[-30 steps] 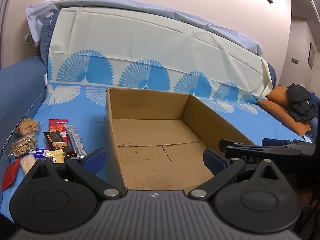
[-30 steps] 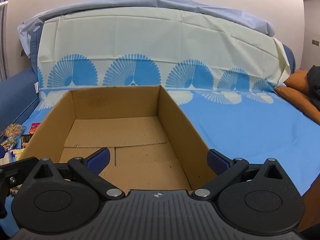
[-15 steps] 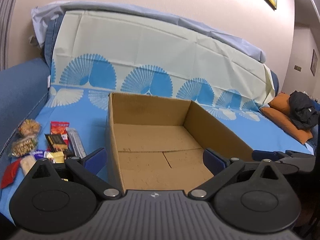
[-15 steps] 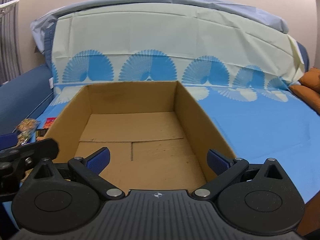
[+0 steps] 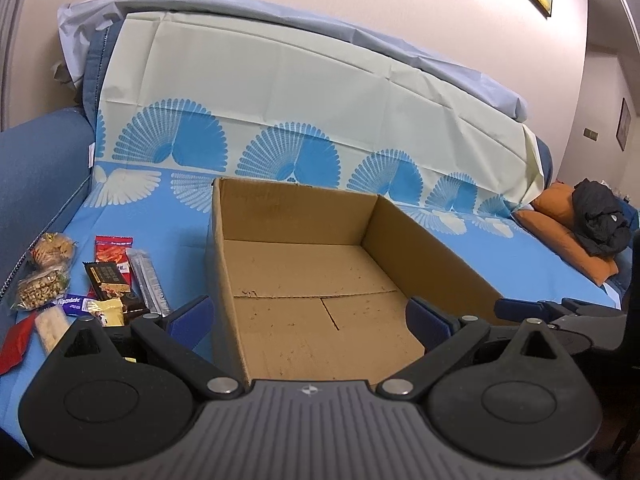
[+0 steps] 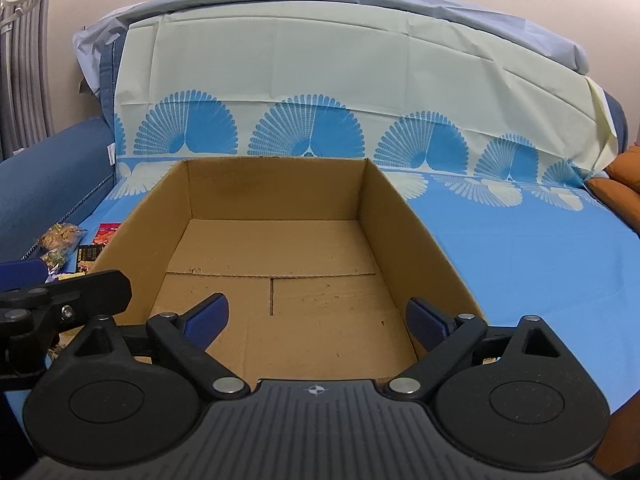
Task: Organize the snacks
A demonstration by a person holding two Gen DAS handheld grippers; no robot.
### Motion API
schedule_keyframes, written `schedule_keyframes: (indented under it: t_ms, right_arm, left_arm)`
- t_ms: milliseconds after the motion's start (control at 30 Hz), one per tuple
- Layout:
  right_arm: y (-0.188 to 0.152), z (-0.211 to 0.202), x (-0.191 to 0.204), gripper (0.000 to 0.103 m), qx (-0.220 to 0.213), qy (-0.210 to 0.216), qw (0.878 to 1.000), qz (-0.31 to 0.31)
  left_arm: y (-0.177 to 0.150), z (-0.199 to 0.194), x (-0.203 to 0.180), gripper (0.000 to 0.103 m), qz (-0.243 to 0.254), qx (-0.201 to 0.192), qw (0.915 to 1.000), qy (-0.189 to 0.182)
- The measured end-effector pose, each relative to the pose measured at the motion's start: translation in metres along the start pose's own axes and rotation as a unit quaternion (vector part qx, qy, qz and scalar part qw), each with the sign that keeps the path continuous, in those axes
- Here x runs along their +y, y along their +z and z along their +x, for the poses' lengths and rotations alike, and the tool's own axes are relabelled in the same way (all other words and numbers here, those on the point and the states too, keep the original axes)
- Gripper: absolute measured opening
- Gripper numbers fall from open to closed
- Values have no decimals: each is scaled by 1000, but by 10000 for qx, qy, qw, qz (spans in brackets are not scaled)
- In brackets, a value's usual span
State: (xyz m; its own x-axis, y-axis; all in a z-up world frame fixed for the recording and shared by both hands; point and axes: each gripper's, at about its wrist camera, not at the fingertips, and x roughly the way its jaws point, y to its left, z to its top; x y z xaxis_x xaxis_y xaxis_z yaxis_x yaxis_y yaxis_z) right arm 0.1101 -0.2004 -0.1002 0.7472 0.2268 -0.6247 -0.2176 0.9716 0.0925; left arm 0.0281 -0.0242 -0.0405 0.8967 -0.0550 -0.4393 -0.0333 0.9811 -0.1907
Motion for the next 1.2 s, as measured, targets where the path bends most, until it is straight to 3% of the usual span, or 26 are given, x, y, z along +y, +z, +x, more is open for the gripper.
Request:
schedule_keyframes:
  t_ms: [300,400,633,767,1000,1100,1200]
  right_arm:
    - [-2,2,6,82,-34,-41,10000,-74]
    - [-4,1,6,76,-39,-23,10000,-59]
    - [-6,-1,5,61,-69,36,10000,-50]
    - [-4,-2,8,60,-104,75,9999,-32]
    - [6,-6,28,52,-270,319,9991,-46]
    - [10,-9,42,49,-343,547,9979,-47]
    - [15,-10,61,48,-391,837,9957,-48]
  left_arm:
    - [-2,-2,-1,102,59,-42,9999,-118]
    - [-2,-3,-2,94,101,-79,9998,-162]
    - [-2,-6,0,55,103,-105,9995,-280]
    - [1,-12,2,34,150,-111,9989,-426]
    - [18,-33,27,30,2,-134,9990,-430]
    - [31,-40,52,30,-145,-111,9995,-244]
    - [39,-44,79,30,27,-131,9999,73]
